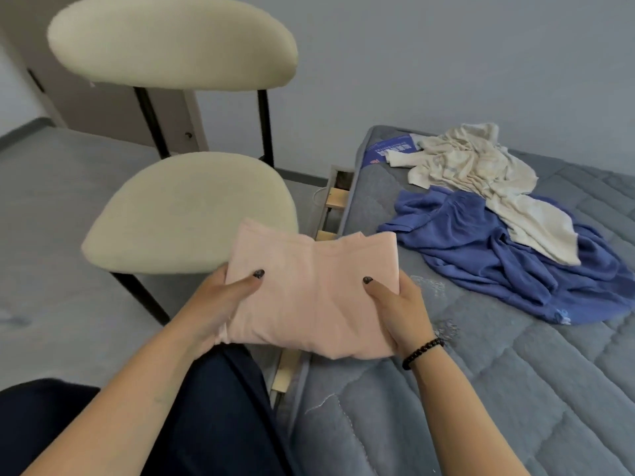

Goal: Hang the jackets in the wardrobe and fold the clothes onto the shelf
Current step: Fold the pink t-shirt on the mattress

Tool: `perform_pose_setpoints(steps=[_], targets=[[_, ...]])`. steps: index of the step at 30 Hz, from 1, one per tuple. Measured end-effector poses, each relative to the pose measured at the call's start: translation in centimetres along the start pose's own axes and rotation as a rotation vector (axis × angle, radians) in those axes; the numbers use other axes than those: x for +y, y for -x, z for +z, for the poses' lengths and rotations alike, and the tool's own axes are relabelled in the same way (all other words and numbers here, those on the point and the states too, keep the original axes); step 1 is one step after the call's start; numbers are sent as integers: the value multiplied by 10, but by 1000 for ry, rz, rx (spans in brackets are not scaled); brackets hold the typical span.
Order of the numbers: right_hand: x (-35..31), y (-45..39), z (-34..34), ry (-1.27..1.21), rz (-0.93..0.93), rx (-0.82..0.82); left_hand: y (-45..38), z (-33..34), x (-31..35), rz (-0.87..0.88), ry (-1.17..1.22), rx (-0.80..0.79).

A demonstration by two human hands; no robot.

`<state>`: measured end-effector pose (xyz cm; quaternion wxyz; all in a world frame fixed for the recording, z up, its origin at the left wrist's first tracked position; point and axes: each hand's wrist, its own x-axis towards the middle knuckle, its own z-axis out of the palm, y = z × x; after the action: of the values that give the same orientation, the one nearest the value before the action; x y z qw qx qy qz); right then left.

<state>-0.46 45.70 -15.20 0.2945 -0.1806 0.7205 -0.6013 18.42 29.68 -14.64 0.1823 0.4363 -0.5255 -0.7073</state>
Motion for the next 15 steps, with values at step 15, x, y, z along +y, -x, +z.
perform_pose_setpoints(steps=[15], targets=[[-51, -107, 225, 275, 45, -170, -120, -181, 38, -7, 79, 290]])
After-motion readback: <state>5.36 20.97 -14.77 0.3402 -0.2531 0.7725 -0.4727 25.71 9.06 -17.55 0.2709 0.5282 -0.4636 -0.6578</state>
